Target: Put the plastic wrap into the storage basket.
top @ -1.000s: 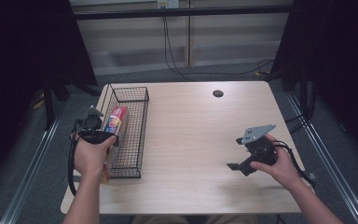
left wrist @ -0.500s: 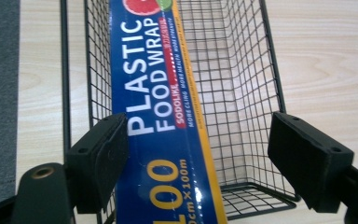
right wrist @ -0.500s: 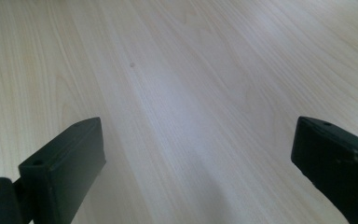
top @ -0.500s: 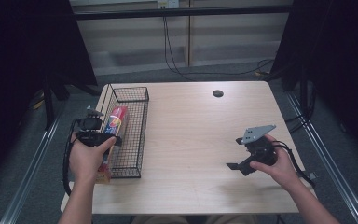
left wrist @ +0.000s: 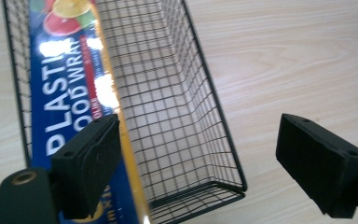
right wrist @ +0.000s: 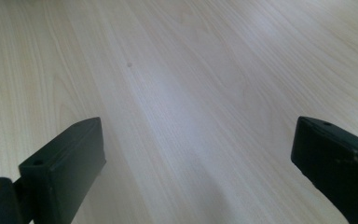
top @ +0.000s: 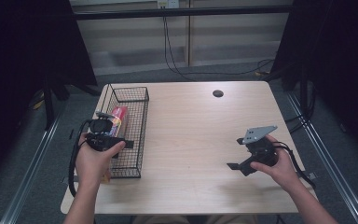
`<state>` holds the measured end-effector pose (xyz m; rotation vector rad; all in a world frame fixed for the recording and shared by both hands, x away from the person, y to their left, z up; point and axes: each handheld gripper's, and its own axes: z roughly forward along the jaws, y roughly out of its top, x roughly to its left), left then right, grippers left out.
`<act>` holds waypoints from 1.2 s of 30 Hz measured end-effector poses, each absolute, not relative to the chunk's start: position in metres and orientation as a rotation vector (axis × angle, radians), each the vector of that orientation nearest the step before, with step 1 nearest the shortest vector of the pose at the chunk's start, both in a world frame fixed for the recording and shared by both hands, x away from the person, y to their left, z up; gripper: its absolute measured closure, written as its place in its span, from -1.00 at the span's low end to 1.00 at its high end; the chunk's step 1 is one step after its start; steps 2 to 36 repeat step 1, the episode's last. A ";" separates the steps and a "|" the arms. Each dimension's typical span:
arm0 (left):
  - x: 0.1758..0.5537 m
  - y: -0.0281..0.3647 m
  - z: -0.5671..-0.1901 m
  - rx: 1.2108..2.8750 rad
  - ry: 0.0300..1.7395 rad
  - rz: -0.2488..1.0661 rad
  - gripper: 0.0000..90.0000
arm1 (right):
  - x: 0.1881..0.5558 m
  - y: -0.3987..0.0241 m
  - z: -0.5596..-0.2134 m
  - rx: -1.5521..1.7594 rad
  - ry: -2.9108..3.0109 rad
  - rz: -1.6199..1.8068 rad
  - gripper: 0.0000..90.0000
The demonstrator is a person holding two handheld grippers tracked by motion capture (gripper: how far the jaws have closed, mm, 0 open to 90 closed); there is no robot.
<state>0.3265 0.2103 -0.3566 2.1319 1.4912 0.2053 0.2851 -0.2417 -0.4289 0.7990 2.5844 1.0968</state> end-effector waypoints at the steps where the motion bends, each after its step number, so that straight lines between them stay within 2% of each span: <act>1: 0.326 0.209 -0.356 2.135 1.477 0.209 -0.69 | 0.285 -0.242 -0.429 0.803 2.583 1.096 -0.95; 36: 0.326 0.209 -0.356 2.135 1.477 0.209 -0.69 | 0.285 -0.242 -0.429 0.803 2.583 1.096 -0.95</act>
